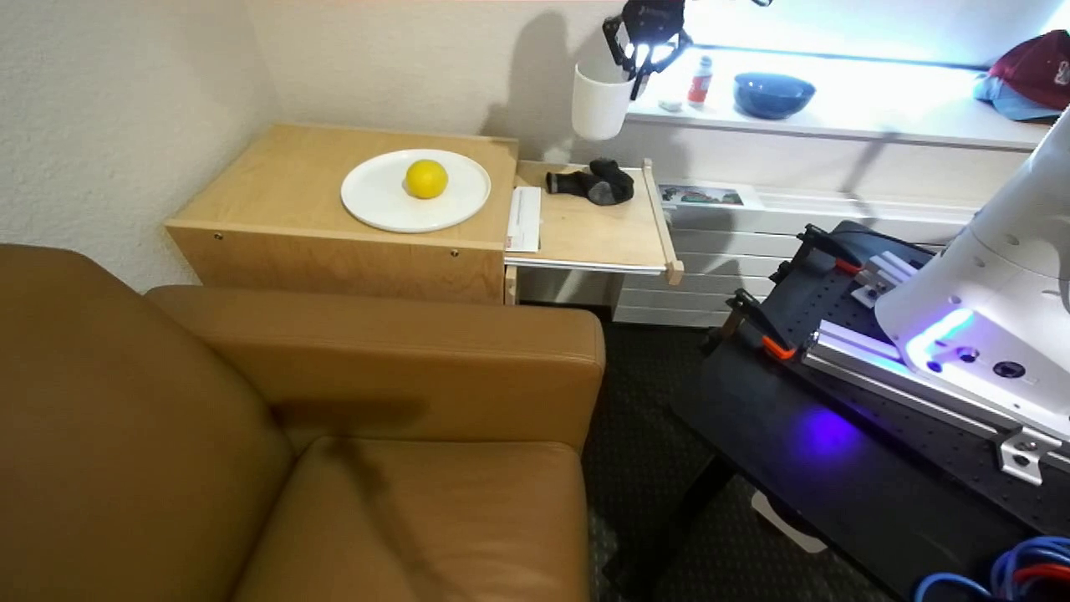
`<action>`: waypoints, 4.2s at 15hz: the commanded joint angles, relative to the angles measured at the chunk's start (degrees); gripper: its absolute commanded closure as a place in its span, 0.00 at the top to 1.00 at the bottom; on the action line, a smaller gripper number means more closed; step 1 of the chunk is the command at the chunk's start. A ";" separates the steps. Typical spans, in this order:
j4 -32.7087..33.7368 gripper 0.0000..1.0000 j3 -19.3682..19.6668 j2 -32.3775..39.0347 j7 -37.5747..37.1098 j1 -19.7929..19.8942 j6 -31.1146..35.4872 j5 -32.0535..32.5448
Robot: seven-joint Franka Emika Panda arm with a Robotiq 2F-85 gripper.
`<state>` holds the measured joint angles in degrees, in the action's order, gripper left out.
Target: Pick up the cup and put it on top of the drawer, then pick up the clothe and put it in the bowl and close the drawer
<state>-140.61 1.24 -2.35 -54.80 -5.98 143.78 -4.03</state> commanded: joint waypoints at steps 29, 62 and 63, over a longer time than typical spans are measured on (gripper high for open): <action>46.11 0.01 0.19 42.39 -32.64 -2.02 0.92 -9.24; 68.40 0.31 1.68 55.48 -44.33 -2.55 -17.11 -5.22; 68.27 0.36 1.56 55.38 -44.27 -2.43 -17.21 -5.41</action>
<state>-72.64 3.09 52.63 -98.71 -8.67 126.10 -9.58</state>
